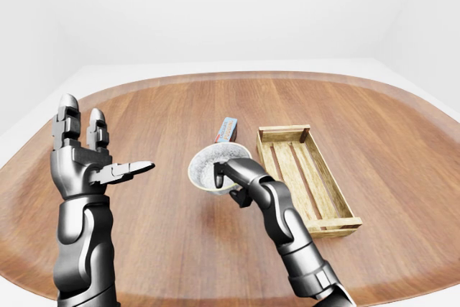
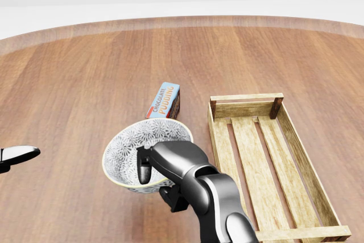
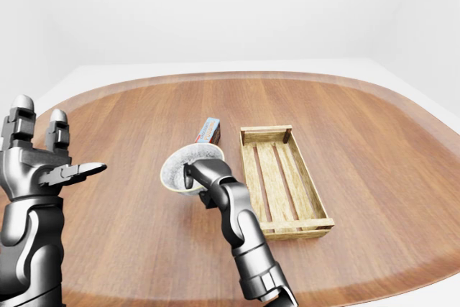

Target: Pick up the bowl on the left and put it in the tray.

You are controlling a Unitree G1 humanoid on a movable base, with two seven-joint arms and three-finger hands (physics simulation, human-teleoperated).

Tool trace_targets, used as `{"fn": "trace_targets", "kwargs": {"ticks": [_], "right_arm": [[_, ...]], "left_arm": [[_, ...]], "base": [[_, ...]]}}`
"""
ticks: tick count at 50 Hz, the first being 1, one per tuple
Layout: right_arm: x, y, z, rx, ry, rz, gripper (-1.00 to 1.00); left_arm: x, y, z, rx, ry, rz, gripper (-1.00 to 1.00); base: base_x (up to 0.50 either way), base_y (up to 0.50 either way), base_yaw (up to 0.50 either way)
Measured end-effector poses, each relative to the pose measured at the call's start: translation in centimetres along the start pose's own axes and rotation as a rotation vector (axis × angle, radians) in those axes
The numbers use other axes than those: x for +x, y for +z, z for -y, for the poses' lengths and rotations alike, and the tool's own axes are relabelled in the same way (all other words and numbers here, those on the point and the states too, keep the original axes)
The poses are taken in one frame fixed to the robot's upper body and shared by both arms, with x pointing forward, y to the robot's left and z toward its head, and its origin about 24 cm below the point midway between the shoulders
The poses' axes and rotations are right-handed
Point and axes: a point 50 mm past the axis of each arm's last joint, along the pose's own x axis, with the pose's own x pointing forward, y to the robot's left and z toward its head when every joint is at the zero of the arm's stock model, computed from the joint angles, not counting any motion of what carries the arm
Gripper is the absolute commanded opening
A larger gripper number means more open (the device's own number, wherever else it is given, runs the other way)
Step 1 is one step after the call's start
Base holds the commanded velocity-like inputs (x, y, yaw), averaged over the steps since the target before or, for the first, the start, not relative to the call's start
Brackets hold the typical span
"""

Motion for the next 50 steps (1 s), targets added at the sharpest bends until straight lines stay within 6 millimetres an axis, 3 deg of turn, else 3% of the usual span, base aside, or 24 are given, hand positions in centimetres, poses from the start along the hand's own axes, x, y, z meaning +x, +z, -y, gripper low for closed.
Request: {"fn": "trace_targets", "kwargs": {"ticks": [30,50], "right_arm": [[-5.2,-4.1,5.1,0.019,-0.200,-0.061,-1.00],[-6.6,-6.5,7.3,0.106,-0.323,-0.047,-1.00]], "left_arm": [[0.1,0.0,0.0,0.001,0.002,-0.001,1.00],[0.0,-0.2,0.0,0.002,0.000,-0.007,1.00]], "base": [[0.00,0.00,0.00],[0.00,0.00,0.00]]}}
